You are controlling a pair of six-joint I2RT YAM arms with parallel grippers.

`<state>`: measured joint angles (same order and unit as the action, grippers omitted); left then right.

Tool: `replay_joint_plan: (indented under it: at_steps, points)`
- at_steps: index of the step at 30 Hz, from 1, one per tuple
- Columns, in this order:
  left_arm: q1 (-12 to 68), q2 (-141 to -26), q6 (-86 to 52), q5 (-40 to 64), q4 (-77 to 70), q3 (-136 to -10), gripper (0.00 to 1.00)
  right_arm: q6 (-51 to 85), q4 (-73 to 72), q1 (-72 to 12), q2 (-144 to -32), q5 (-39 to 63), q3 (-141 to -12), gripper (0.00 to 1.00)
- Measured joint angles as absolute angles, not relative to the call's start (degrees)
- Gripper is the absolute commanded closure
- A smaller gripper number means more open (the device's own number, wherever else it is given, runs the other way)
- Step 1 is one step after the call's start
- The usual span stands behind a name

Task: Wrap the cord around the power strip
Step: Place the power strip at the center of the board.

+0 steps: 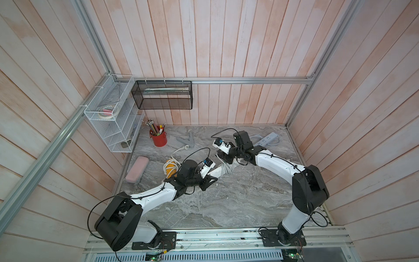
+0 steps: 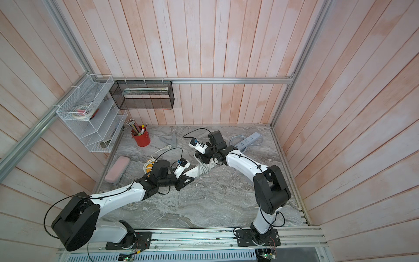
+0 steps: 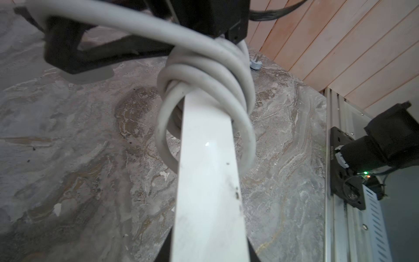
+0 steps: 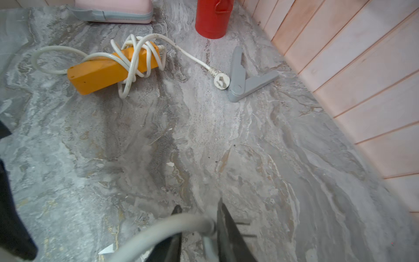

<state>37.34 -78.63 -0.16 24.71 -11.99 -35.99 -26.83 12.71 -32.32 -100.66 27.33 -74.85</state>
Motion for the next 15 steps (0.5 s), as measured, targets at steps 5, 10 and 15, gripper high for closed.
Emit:
replay_joint_plan:
  at_steps: [5, 10, 15]
  points:
    - [38.79, -78.74, 0.89, 17.17, -17.96, -32.58, 1.0, -21.78, 22.09, -32.34, -105.06, 26.52, -82.21, 0.61]
    - [39.35, -81.89, -6.02, 15.16, -24.75, -30.57, 1.0, -19.05, 29.39, -32.58, -109.14, 23.77, -88.55, 0.6]
    - [40.73, -84.6, -22.85, 10.35, -36.1, -21.56, 1.0, -17.47, 35.16, -35.75, -115.04, 22.94, -93.01, 0.6]
